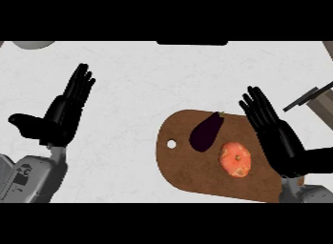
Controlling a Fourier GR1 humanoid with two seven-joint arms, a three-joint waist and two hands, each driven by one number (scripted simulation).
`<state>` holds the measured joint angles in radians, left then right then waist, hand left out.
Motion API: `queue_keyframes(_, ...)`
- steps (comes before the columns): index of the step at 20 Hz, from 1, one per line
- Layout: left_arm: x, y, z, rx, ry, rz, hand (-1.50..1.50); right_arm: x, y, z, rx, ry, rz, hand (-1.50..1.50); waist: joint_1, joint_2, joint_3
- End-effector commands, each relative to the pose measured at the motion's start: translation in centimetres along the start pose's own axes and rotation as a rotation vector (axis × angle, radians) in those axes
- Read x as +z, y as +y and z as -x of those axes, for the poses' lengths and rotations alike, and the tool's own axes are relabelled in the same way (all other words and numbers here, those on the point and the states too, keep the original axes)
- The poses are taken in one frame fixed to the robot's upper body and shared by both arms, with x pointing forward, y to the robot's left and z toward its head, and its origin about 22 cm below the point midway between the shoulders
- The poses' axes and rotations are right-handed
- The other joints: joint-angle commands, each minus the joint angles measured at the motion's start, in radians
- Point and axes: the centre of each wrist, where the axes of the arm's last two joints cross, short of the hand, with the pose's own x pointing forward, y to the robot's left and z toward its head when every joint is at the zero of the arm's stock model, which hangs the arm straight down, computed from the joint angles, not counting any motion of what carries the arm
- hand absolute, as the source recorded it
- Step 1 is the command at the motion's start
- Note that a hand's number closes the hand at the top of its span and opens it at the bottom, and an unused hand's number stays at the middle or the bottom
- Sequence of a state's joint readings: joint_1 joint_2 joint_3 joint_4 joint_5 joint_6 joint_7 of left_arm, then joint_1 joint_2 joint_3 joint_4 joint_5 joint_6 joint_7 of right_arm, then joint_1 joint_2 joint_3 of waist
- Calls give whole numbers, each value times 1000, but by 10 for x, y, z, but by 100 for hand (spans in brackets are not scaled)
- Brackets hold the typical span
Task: Pick the squash from the cutting board and place it in the tiered basket
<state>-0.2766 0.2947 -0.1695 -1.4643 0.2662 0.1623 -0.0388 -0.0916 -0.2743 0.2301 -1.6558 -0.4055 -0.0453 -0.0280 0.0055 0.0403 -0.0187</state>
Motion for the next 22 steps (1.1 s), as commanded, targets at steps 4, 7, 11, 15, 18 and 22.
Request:
queue_keyframes(4,5,-7,6,-109,2,-70,0,-41,-50,-43,-210,-204,-189,150,24,-35,24)
queue_keyframes(7,9,0,15,-90,20,-105,0,-23,-41,0,-647,-316,245,150,-46,-14,72)
queue_keyframes(11,13,-25,20,-121,37,-81,0,-35,-63,8,-549,-33,-342,-150,42,-24,27)
queue_keyframes(15,24,-31,27,-139,52,-109,0,-16,-131,-15,-506,-129,-531,-150,14,-34,24)
queue_keyframes(18,23,-36,19,-133,40,-111,0,-4,-179,-42,-391,-163,-605,-150,9,-36,22)
queue_keyframes(22,25,-40,25,-131,53,-124,0,-7,-209,-129,-18,-152,-685,-150,-2,-39,22)
